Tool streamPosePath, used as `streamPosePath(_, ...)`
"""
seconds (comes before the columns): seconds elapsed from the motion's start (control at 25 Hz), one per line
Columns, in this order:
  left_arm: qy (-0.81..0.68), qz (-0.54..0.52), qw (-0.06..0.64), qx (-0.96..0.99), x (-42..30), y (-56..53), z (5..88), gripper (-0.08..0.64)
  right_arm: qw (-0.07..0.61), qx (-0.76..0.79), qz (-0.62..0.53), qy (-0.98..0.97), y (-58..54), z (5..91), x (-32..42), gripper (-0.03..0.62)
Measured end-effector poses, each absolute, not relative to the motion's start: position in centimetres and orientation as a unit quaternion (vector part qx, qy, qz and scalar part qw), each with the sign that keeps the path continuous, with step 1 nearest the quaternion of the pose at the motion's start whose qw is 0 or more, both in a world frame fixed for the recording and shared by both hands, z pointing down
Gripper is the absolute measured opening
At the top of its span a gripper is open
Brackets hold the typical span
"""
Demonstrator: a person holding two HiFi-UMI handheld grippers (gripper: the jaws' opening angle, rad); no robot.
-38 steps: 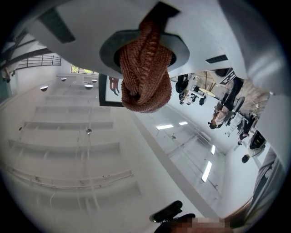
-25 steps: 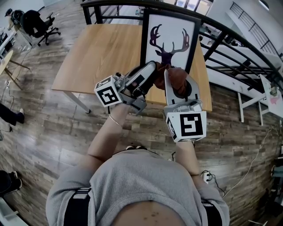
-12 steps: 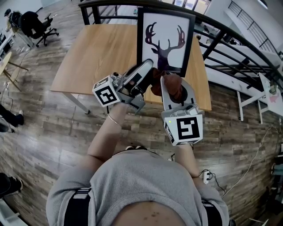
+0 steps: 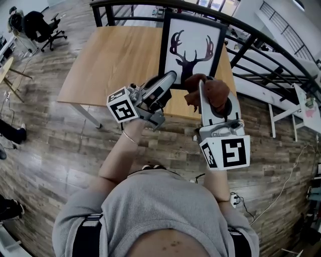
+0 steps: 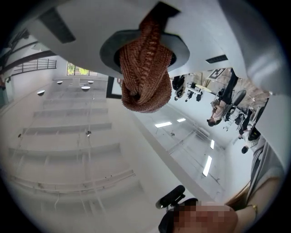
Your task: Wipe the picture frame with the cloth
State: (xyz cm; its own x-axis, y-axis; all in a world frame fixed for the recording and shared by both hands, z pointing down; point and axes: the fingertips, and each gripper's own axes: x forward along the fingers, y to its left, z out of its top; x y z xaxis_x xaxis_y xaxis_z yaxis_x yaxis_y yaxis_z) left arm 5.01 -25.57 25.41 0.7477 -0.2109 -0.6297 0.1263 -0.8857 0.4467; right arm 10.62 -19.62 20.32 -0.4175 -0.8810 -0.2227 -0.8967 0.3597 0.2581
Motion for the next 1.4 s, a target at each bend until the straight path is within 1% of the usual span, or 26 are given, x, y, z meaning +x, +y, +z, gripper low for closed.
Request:
streamPosePath(0.2, -0.016, -0.356, 0.242, 0.902, 4.5, -24.3, 26.6, 0.032, 0.071, -0.560, 0.215, 0.797, -19.7, 14.4, 13.5, 0.046)
streamPosePath(0.36, -0.007, -0.345, 0.243, 0.907, 4.3, -23.9, 26.6, 0.032, 0.078, -0.571, 0.255, 0.777, -21.1, 10.4, 14.2, 0.046)
streamPosePath(0.52, 0.009, -0.342, 0.226, 0.912, 4.1, -23.2, 26.0, 0.032, 0.079, -0.579, 0.276, 0.763, -22.8, 8.8, 14.6, 0.046)
streamPosePath(0.8, 0.032, -0.365, 0.219, 0.904, 3.5, -22.3, 24.7, 0.032, 0.046, -0.606, 0.287, 0.741, -23.9, 10.1, 15.2, 0.046)
streamPosePath(1.0, 0.033, -0.371, 0.233, 0.898, 3.6, -22.3, 24.8, 0.032, 0.017, -0.607, 0.298, 0.736, -24.2, 11.5, 15.0, 0.045)
streamPosePath(1.4, 0.039, -0.375, 0.241, 0.894, 3.6, -22.4, 24.8, 0.032, 0.010, -0.605, 0.283, 0.744, -23.4, 14.0, 14.8, 0.046)
